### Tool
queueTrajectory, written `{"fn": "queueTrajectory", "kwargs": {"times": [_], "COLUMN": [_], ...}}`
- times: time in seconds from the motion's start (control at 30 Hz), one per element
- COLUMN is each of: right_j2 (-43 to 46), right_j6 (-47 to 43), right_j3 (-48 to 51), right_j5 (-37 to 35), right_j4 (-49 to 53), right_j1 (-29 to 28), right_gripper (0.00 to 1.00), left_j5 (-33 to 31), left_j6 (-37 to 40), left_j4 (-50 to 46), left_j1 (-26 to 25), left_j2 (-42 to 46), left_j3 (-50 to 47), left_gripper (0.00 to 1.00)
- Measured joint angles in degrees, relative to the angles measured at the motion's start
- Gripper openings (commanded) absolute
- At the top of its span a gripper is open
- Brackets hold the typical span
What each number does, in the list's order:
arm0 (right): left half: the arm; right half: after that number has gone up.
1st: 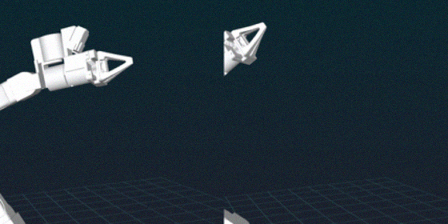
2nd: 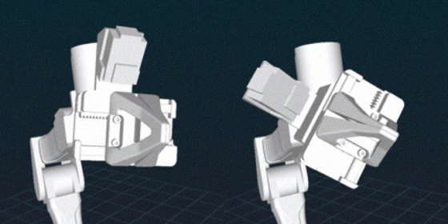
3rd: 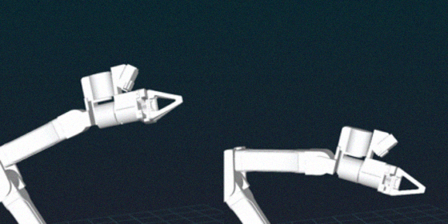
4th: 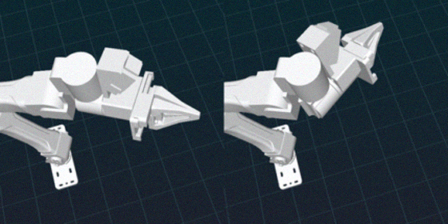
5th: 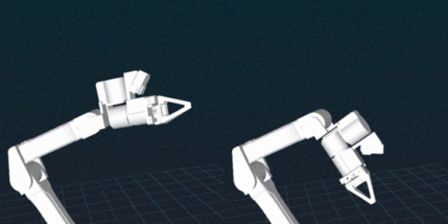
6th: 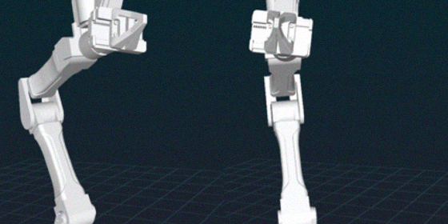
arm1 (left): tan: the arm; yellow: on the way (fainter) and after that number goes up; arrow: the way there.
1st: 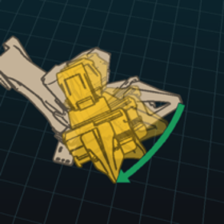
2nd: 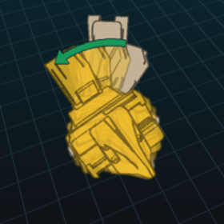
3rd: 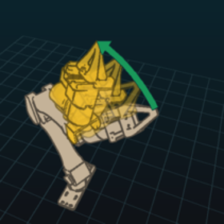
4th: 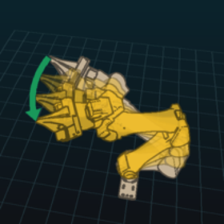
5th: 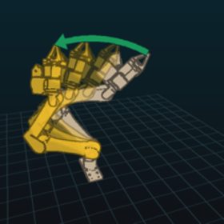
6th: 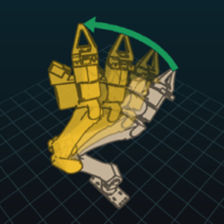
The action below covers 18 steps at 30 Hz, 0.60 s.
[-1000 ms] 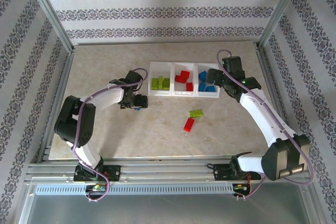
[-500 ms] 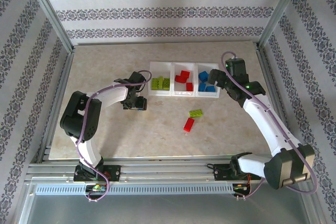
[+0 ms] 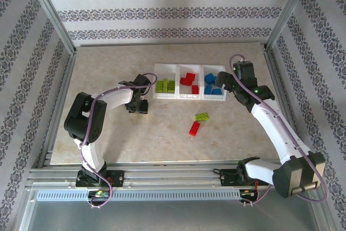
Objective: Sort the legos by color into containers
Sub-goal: Pick up the lego from the center of the table.
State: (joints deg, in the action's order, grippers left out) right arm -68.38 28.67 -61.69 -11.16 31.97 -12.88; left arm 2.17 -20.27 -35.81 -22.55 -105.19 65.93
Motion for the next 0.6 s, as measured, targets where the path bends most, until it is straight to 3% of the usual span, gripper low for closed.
{"fn": "queueTrajectory", "kwargs": {"times": [0.33, 0.6], "right_j2": [2.71, 5.99], "right_j6": [1.57, 2.95], "right_j3": [1.29, 4.22], "right_j5": [-0.20, -0.63], "right_j4": [0.42, 1.05], "right_j1": [0.00, 0.00], "right_gripper": [0.98, 0.98], "left_j5": [-0.26, -1.14], "left_j6": [0.15, 0.13], "left_j4": [-1.22, -3.67], "left_j1": [-0.63, -8.11], "left_j2": [0.70, 0.90], "left_j3": [1.01, 12.81], "left_gripper": [0.34, 0.34]}}
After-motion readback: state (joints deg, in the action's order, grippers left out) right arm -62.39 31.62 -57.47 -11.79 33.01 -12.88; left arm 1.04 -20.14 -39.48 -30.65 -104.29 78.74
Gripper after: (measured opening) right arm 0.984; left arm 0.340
